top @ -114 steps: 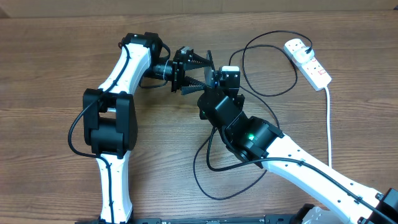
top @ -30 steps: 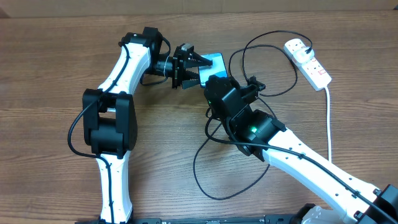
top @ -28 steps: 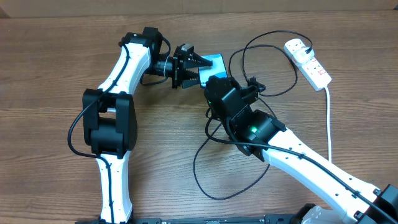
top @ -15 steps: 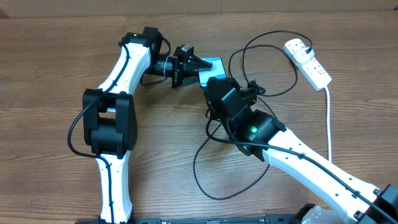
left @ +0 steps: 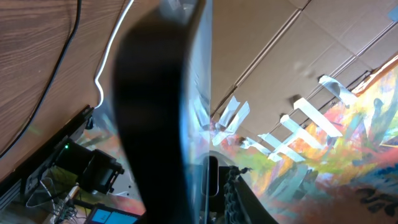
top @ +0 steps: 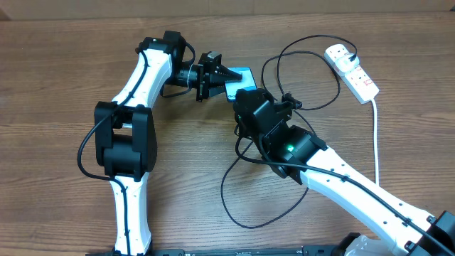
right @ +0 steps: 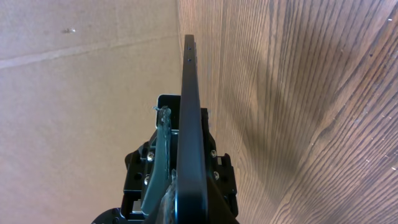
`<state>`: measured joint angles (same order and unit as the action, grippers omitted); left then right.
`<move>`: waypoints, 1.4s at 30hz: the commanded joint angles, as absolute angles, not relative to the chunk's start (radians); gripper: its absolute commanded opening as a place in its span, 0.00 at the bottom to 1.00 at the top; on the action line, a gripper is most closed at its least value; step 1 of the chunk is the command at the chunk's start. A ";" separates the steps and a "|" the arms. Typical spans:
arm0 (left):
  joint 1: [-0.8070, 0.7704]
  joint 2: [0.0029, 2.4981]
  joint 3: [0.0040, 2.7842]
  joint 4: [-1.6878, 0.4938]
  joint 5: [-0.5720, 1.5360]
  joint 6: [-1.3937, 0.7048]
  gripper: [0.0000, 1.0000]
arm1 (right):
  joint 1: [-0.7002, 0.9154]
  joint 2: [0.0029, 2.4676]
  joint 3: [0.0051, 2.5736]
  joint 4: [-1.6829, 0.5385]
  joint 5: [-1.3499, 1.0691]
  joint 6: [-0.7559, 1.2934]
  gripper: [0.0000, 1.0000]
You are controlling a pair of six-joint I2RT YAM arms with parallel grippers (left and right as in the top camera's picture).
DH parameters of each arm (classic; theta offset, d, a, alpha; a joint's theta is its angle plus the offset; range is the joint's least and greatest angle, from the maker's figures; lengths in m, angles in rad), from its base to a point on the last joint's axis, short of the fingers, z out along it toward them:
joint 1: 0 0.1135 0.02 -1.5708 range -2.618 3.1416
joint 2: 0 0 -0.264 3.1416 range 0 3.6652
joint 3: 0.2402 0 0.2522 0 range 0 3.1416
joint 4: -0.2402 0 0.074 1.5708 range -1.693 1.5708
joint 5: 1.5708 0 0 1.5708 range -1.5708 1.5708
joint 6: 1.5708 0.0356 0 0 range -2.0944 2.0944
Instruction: Plug charger to phone and switch on socket
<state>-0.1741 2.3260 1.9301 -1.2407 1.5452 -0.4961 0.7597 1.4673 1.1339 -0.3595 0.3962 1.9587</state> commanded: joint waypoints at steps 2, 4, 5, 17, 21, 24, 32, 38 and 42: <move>-0.170 2.334 1.950 -1.241 1.563 -0.499 0.15 | 0.759 1.438 1.161 -0.345 0.386 1.968 0.04; -0.170 2.334 1.950 -1.240 1.563 -0.499 0.15 | 0.759 1.438 1.161 -0.345 0.384 1.968 0.04; -0.170 2.334 1.950 -1.240 1.563 -0.499 0.15 | 0.759 1.438 1.161 -0.345 0.380 1.968 0.04; -0.170 2.334 1.950 -1.240 1.563 -0.499 0.05 | 0.759 1.438 1.161 -0.346 0.345 1.967 0.13; -0.170 2.334 1.950 -1.240 1.560 -0.498 0.04 | 0.759 1.438 1.161 -0.347 0.345 1.963 0.30; -0.170 2.334 1.950 -1.239 1.559 -0.498 0.04 | 0.759 1.438 1.161 -0.345 0.345 1.919 0.37; -0.162 2.334 1.950 -1.199 1.383 -0.494 0.04 | 0.757 1.379 1.161 -0.346 0.353 1.509 0.79; -0.148 2.333 1.951 -1.174 1.327 -0.337 0.04 | 0.744 1.244 1.161 -0.379 0.387 1.142 0.85; -0.148 2.310 1.951 -1.231 1.243 -0.149 0.04 | 0.696 1.171 1.161 -0.493 0.376 1.014 0.84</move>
<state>-0.1543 2.3272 1.9312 -1.1919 1.3125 -0.3538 0.7361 1.2278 1.1362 -0.4370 0.3607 1.2320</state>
